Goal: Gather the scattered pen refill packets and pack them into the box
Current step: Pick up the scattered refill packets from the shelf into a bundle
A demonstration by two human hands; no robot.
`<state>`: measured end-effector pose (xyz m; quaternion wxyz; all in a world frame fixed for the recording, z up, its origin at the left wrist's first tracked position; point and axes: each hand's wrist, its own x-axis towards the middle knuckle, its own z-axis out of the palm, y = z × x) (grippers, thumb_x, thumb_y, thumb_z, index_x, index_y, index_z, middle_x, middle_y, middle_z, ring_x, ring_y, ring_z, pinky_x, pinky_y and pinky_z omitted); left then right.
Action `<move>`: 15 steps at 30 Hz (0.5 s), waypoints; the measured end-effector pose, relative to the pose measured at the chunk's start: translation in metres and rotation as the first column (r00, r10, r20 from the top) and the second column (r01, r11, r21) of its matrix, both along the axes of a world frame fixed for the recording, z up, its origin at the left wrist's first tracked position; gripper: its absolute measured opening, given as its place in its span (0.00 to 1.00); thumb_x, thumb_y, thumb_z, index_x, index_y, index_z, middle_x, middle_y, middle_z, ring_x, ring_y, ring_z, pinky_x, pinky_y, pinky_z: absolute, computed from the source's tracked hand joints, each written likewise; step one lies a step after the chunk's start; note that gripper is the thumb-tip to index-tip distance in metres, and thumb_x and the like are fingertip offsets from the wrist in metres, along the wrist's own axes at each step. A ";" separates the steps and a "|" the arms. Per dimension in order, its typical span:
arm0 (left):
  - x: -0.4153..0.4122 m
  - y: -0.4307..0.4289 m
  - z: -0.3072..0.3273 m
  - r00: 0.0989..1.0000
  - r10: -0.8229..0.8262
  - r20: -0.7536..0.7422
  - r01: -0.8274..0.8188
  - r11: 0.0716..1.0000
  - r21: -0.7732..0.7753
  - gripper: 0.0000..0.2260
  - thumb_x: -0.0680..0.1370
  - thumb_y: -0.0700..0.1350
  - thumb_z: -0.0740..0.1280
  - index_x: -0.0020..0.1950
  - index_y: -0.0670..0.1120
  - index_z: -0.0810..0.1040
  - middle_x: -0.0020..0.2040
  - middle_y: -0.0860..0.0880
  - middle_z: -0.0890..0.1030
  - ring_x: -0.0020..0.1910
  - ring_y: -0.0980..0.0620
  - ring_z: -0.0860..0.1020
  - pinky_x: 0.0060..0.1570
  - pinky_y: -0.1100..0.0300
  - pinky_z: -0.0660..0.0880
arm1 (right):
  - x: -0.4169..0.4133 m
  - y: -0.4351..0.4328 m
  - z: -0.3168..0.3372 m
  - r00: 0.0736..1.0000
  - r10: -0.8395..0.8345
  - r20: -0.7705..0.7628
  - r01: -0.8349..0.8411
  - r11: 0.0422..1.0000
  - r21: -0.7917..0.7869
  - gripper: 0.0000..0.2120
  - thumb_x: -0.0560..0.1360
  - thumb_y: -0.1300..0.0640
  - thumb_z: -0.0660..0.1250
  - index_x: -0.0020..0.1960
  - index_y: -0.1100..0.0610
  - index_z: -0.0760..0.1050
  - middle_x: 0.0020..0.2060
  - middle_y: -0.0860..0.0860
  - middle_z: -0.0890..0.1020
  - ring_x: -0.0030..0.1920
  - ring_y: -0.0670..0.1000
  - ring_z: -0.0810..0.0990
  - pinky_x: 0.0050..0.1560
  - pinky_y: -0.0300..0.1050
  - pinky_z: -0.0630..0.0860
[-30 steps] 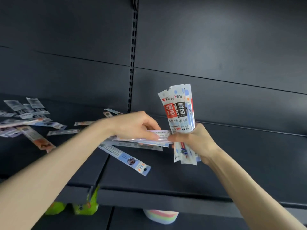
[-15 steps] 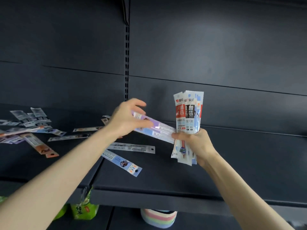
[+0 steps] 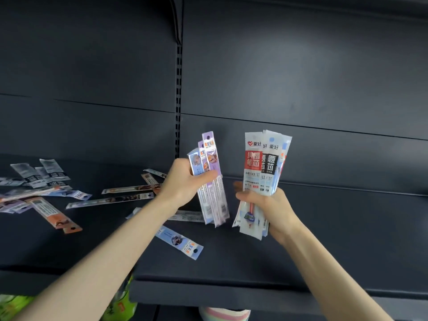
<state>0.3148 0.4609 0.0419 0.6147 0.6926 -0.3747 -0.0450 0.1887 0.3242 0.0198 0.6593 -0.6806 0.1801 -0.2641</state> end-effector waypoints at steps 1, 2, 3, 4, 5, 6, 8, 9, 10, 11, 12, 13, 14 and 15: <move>0.001 0.000 0.001 0.999 -0.041 0.003 0.040 0.999 0.036 0.06 0.73 0.39 0.72 0.42 0.51 0.81 0.40 0.54 0.84 0.36 0.65 0.81 0.40 0.70 0.75 | -0.001 0.000 0.001 0.999 0.048 -0.003 -0.048 0.999 -0.022 0.10 0.69 0.67 0.72 0.48 0.56 0.81 0.40 0.50 0.86 0.41 0.51 0.85 0.43 0.46 0.80; 0.000 -0.002 0.001 0.997 -0.072 -0.001 0.072 0.996 0.046 0.06 0.72 0.39 0.72 0.44 0.50 0.82 0.42 0.53 0.85 0.39 0.61 0.82 0.44 0.66 0.77 | 0.000 0.002 0.000 0.995 0.099 -0.018 -0.099 0.994 -0.044 0.10 0.69 0.68 0.71 0.48 0.56 0.81 0.40 0.50 0.86 0.42 0.52 0.85 0.43 0.46 0.80; -0.002 -0.005 0.000 0.995 -0.096 -0.003 0.096 0.995 0.040 0.06 0.72 0.39 0.73 0.45 0.49 0.83 0.43 0.52 0.85 0.42 0.58 0.83 0.47 0.62 0.78 | 0.002 0.004 -0.002 0.990 0.137 -0.040 -0.139 0.988 -0.065 0.11 0.69 0.68 0.71 0.48 0.56 0.81 0.42 0.52 0.86 0.43 0.53 0.85 0.44 0.46 0.81; -0.004 -0.007 -0.002 0.994 -0.112 -0.003 0.112 0.993 0.027 0.06 0.72 0.39 0.73 0.46 0.49 0.83 0.44 0.52 0.86 0.44 0.57 0.83 0.49 0.59 0.79 | 0.003 0.007 -0.004 0.986 0.157 -0.054 -0.161 0.984 -0.078 0.12 0.69 0.69 0.71 0.49 0.56 0.81 0.44 0.53 0.86 0.45 0.53 0.85 0.45 0.46 0.81; -0.006 -0.009 -0.004 0.991 -0.134 -0.009 0.134 0.991 0.010 0.06 0.72 0.40 0.73 0.47 0.49 0.83 0.44 0.53 0.86 0.46 0.57 0.83 0.51 0.58 0.79 | 0.005 0.009 -0.007 0.985 0.166 -0.049 -0.169 0.982 -0.080 0.13 0.69 0.69 0.71 0.50 0.56 0.81 0.45 0.53 0.86 0.46 0.53 0.85 0.46 0.44 0.81; -0.007 -0.010 -0.006 0.986 -0.162 -0.029 0.161 0.987 -0.012 0.07 0.72 0.42 0.73 0.48 0.50 0.83 0.46 0.54 0.86 0.47 0.57 0.83 0.52 0.57 0.78 | 0.006 0.010 -0.009 0.986 0.166 -0.033 -0.168 0.983 -0.075 0.14 0.69 0.70 0.70 0.51 0.56 0.81 0.46 0.53 0.86 0.47 0.52 0.85 0.45 0.44 0.81; -0.008 -0.012 -0.011 0.961 -0.253 -0.115 0.246 0.967 -0.072 0.10 0.72 0.47 0.71 0.52 0.50 0.82 0.50 0.54 0.85 0.51 0.57 0.82 0.56 0.57 0.77 | 0.007 0.008 -0.010 0.987 0.160 -0.002 -0.160 0.985 -0.067 0.14 0.69 0.70 0.70 0.52 0.58 0.80 0.46 0.54 0.86 0.47 0.53 0.85 0.46 0.45 0.81; -0.009 -0.013 -0.013 0.937 -0.306 -0.166 0.292 0.951 -0.104 0.12 0.71 0.49 0.69 0.53 0.49 0.82 0.51 0.53 0.85 0.53 0.56 0.82 0.57 0.57 0.77 | 0.007 0.007 -0.010 0.987 0.158 0.009 -0.157 0.985 -0.066 0.15 0.69 0.71 0.70 0.53 0.58 0.80 0.47 0.54 0.86 0.47 0.54 0.85 0.47 0.46 0.81; -0.010 -0.015 -0.015 0.910 -0.356 -0.211 0.332 0.933 -0.142 0.13 0.71 0.50 0.67 0.54 0.49 0.81 0.52 0.52 0.85 0.55 0.55 0.81 0.57 0.57 0.76 | 0.007 0.005 -0.011 0.988 0.156 0.018 -0.155 0.986 -0.066 0.15 0.69 0.71 0.70 0.54 0.59 0.80 0.47 0.55 0.86 0.47 0.55 0.85 0.48 0.48 0.81; -0.012 -0.017 -0.016 0.886 -0.389 -0.253 0.350 0.918 -0.184 0.14 0.71 0.50 0.66 0.54 0.49 0.80 0.53 0.51 0.85 0.55 0.54 0.81 0.58 0.56 0.76 | 0.008 0.004 -0.011 0.988 0.153 0.027 -0.151 0.986 -0.068 0.16 0.69 0.70 0.70 0.54 0.58 0.80 0.47 0.55 0.86 0.47 0.55 0.85 0.48 0.48 0.81; -0.013 -0.019 -0.017 0.867 -0.405 -0.290 0.349 0.910 -0.225 0.13 0.71 0.50 0.66 0.54 0.49 0.80 0.52 0.51 0.85 0.55 0.54 0.81 0.57 0.57 0.76 | 0.008 0.003 -0.012 0.988 0.151 0.037 -0.148 0.986 -0.070 0.16 0.68 0.70 0.71 0.54 0.58 0.79 0.47 0.55 0.86 0.48 0.54 0.85 0.48 0.48 0.81; -0.016 -0.020 -0.017 0.857 -0.406 -0.318 0.336 0.907 -0.253 0.12 0.71 0.51 0.66 0.52 0.50 0.80 0.51 0.52 0.85 0.54 0.55 0.82 0.56 0.58 0.76 | 0.008 0.002 -0.012 0.987 0.151 0.048 -0.147 0.986 -0.073 0.17 0.67 0.68 0.72 0.55 0.58 0.79 0.48 0.54 0.86 0.48 0.54 0.85 0.48 0.49 0.81; -0.017 -0.023 -0.017 0.862 -0.395 -0.317 0.321 0.911 -0.260 0.12 0.71 0.51 0.66 0.51 0.50 0.80 0.50 0.53 0.85 0.53 0.56 0.82 0.55 0.59 0.76 | 0.008 0.001 -0.013 0.987 0.152 0.059 -0.148 0.986 -0.076 0.18 0.66 0.67 0.72 0.55 0.57 0.79 0.48 0.54 0.86 0.48 0.54 0.85 0.49 0.49 0.81; -0.018 -0.025 -0.017 0.882 -0.378 -0.283 0.315 0.917 -0.246 0.11 0.71 0.52 0.65 0.51 0.51 0.80 0.50 0.54 0.85 0.53 0.57 0.82 0.54 0.61 0.76 | 0.008 0.000 -0.013 0.986 0.154 0.066 -0.148 0.986 -0.080 0.19 0.64 0.66 0.72 0.55 0.57 0.79 0.48 0.53 0.86 0.48 0.54 0.85 0.49 0.48 0.81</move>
